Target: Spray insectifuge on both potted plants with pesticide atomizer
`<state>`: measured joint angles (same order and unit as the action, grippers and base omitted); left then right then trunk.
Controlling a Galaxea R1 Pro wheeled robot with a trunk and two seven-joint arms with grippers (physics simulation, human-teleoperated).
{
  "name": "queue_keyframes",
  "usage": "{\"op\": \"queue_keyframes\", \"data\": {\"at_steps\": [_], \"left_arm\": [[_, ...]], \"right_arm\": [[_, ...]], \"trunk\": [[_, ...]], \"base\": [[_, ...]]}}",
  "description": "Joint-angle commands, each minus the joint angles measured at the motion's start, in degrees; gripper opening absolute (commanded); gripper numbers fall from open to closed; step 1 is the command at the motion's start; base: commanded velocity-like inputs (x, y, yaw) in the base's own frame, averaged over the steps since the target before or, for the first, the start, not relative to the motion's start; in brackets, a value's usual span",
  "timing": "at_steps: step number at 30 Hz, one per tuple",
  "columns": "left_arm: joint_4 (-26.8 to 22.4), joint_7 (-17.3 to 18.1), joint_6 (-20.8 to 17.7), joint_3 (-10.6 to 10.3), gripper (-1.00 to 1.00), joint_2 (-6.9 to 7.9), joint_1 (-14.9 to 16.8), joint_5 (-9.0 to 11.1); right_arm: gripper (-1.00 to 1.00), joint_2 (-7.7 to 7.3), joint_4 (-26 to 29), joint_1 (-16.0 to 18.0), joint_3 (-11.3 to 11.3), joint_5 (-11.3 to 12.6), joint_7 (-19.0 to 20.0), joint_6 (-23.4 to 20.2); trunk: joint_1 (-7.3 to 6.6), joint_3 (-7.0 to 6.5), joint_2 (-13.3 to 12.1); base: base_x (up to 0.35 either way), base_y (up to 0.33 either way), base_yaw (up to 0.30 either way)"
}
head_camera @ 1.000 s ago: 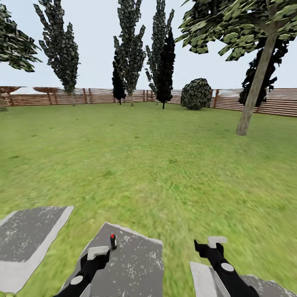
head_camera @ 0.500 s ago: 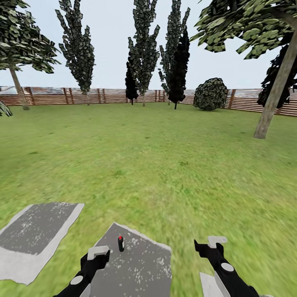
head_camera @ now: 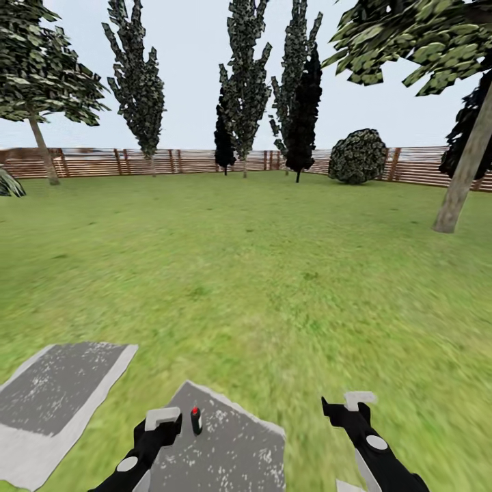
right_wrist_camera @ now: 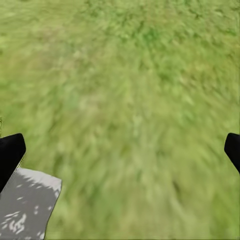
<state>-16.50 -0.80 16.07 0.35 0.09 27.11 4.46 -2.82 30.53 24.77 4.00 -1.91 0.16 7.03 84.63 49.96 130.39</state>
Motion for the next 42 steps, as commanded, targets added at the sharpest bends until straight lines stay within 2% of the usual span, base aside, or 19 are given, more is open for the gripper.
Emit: {"op": "queue_keyframes", "data": {"at_steps": [1, 18, 29, 42], "left_arm": [[0.1, 0.0, 0.2, -0.1, 1.00, 0.00, 0.0, 0.5], [0.1, 0.0, 0.4, -0.1, 1.00, 0.00, 0.0, 0.5], [0.1, 0.0, 0.4, -0.1, 1.00, 0.06, 0.1, 0.5], [0.1, 0.2, 0.7, -0.5, 1.00, 0.00, 0.1, -0.5]], "right_arm": [[1.00, 0.01, 0.0, 0.0, 0.1, -0.2, 0.0, 0.2], [1.00, 0.01, 0.0, 0.0, 0.1, -0.2, 0.0, 0.2], [1.00, 0.01, 0.0, 0.0, 0.1, -0.2, 0.0, 0.2], [1.00, 0.01, 0.0, 0.0, 0.1, -0.2, 0.0, 0.2]], "trunk": [[0.02, 0.06, 0.0], [0.02, 0.06, 0.0], [0.02, 0.06, 0.0], [0.02, 0.06, 0.0]], "base": [[0.276, -0.170, 0.251], [0.167, -0.231, 0.251], [0.018, -0.265, 0.024], [0.006, -0.028, 0.000]]}}
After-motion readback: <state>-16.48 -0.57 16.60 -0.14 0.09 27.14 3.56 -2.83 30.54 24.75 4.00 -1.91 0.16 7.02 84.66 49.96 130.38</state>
